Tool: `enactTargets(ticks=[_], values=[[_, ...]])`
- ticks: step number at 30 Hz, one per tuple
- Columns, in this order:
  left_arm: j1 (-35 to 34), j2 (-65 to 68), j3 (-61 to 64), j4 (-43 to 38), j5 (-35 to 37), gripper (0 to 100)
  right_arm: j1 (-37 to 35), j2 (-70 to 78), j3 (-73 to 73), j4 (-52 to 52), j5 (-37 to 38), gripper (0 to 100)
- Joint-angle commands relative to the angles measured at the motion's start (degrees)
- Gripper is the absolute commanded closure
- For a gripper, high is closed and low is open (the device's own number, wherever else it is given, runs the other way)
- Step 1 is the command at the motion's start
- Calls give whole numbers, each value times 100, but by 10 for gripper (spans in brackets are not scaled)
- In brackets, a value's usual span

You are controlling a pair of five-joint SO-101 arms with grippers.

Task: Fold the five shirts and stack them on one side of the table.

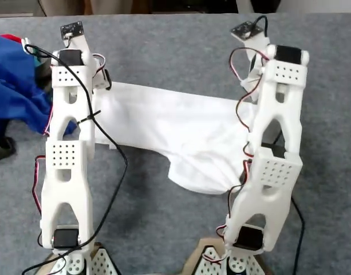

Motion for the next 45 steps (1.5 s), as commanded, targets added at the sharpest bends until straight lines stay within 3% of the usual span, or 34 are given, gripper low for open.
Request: enactTargets(ticks=[1, 5, 10, 18, 25, 31, 37, 40, 45], values=[[-44, -110, -800, 492, -193, 805, -66, -48, -1007, 1020, 158, 993], [-79, -163, -721, 527, -97, 805, -57, -295, -1033, 1081, 158, 994], [-193, -796, 237, 536, -105, 933, -374, -1780, 919, 1055, 299, 994], [-255, -2519, 2866, 536, -114, 981, -1138, -4752, 4778, 273, 580, 991], [-264, -4382, 5600, 281, -431, 980, -1657, -6343, 7424, -686, 624, 853], [-404, -6255, 8457, -1204, -782, 980, -2229, -6475, 8268, -1081, 633, 803], [-501, -7424, 11604, -3947, -844, 979, -2571, -6466, 8312, -1538, 633, 803], [-607, -7538, 12097, -4686, -826, 979, -2633, -6360, 8312, -1688, 633, 804], [-897, -7530, 12202, -5037, -519, 979, -2624, -5710, 8286, -1899, 624, 885]])
